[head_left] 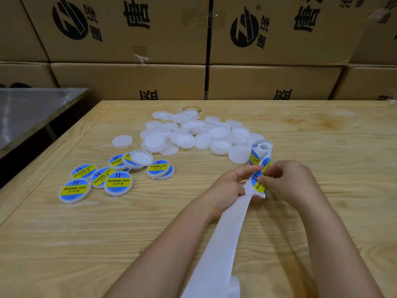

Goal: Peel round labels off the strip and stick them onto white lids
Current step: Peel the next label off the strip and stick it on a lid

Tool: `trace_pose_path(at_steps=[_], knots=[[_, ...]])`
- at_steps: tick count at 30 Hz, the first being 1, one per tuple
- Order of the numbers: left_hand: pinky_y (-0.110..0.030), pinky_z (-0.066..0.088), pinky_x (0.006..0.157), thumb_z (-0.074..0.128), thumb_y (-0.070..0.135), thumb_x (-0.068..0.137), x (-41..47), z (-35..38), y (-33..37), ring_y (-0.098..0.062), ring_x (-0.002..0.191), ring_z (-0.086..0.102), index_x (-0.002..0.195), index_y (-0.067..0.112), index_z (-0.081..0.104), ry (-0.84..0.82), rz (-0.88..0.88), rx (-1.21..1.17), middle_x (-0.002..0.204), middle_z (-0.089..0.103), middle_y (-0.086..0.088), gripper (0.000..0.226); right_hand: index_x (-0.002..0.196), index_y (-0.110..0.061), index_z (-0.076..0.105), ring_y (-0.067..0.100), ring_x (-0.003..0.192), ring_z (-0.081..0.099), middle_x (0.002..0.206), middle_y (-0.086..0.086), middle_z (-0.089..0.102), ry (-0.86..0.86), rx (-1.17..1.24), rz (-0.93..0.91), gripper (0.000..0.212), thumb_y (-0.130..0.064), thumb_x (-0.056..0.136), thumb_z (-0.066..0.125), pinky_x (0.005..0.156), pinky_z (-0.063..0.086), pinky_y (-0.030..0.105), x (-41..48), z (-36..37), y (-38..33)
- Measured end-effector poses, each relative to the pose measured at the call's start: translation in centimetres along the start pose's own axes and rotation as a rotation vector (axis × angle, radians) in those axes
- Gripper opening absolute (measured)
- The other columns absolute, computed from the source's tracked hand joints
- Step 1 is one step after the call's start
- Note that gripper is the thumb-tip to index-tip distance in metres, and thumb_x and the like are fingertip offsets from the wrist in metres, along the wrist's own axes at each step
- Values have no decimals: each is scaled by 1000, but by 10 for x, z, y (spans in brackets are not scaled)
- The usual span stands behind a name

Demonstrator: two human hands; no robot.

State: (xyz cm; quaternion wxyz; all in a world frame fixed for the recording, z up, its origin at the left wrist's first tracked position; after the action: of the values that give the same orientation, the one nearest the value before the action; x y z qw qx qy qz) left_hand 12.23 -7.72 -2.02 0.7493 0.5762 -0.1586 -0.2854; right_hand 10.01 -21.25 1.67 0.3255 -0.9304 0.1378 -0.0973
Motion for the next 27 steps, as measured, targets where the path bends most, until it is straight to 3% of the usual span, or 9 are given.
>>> trace_pose_path(at_steps=[6,10,15,20,22,24,27], knots=[[-39,42,98,33,-20,76,1,-1,-1,-24,106,57,121,19,60,30,5,134,124,58,-5,66,80,-18,63,14,79,59,79,-6,63,-116,15,-11,13,-22,76,75,63,40,25,-2,4,-2],[-30,47,86,52,3,90,2,5,-5,-12,81,60,112,24,65,188,114,381,102,65,1,33,78,-18,64,17,80,61,80,-3,66,-133,69,7,11,-19,76,75,64,43,26,0,3,4],[-17,50,76,50,-16,82,2,2,-2,-6,80,64,111,15,65,245,147,274,108,65,-2,45,91,-11,66,25,81,63,85,7,67,8,247,106,12,-16,82,70,74,48,34,6,-4,14],[-25,48,84,43,-24,82,-1,-1,4,-21,95,61,117,12,59,193,143,135,124,59,-14,53,90,-11,64,20,69,64,78,9,69,-278,538,325,5,-13,86,67,62,51,30,0,4,14],[-23,48,85,40,-24,81,-1,1,4,-21,99,59,121,7,58,197,133,165,126,58,-16,54,86,-11,66,18,63,60,74,9,68,-266,581,343,5,-8,83,69,60,49,29,-1,4,15],[-15,48,78,40,-24,81,-1,3,3,-16,91,61,121,5,59,199,121,213,125,59,-16,53,86,-11,65,16,55,56,68,8,66,-186,577,356,14,-5,77,73,57,48,28,0,1,16],[-10,48,73,43,-23,82,1,4,3,-12,88,60,123,1,57,198,93,195,126,58,-19,50,113,-8,50,18,49,55,66,12,64,-65,572,376,54,-4,69,81,52,47,30,0,1,16]])
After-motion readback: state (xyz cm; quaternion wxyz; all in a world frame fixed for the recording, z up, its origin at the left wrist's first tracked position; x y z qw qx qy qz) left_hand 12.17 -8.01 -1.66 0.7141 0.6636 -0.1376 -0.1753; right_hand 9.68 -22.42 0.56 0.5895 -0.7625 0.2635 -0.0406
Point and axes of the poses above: each hand's wrist, its own x-axis towards the middle knuckle, its own z-axis out of the palm, y = z × x, the point moved 3 cm from there along x, towards the middle knuckle
